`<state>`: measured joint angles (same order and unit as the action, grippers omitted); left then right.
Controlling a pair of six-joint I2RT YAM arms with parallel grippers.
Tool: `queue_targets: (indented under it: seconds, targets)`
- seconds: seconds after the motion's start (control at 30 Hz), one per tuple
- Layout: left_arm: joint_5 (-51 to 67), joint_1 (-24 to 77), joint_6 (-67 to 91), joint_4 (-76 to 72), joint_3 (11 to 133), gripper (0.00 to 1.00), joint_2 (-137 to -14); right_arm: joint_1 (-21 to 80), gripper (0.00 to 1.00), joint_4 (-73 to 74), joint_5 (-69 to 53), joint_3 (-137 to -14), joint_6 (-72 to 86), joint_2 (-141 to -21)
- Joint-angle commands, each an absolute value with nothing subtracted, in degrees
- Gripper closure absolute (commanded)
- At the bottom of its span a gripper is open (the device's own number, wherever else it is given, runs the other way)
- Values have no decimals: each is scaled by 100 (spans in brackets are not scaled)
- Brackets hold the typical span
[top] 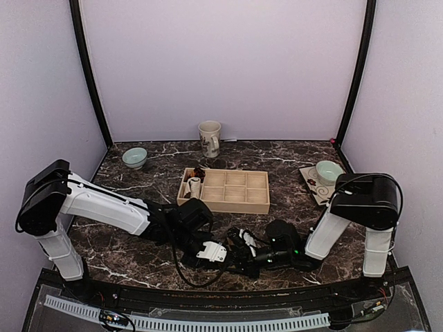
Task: Roll the socks
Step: Roll the sock at the center of the board.
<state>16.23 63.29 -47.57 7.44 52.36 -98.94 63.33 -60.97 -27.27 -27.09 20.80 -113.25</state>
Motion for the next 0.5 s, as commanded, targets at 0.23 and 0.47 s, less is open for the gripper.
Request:
queue_targets:
  seconds: [0.23, 0.47]
  targets:
    - [1850, 6337, -4805, 1049, 5137, 91, -10344, 6263, 23, -4253, -2407, -2161, 2220, -11214]
    - [1961, 6330, -4924, 1365, 5147, 93, -10318, 6045, 1, -4535, -1804, -1681, 2597, -10352]
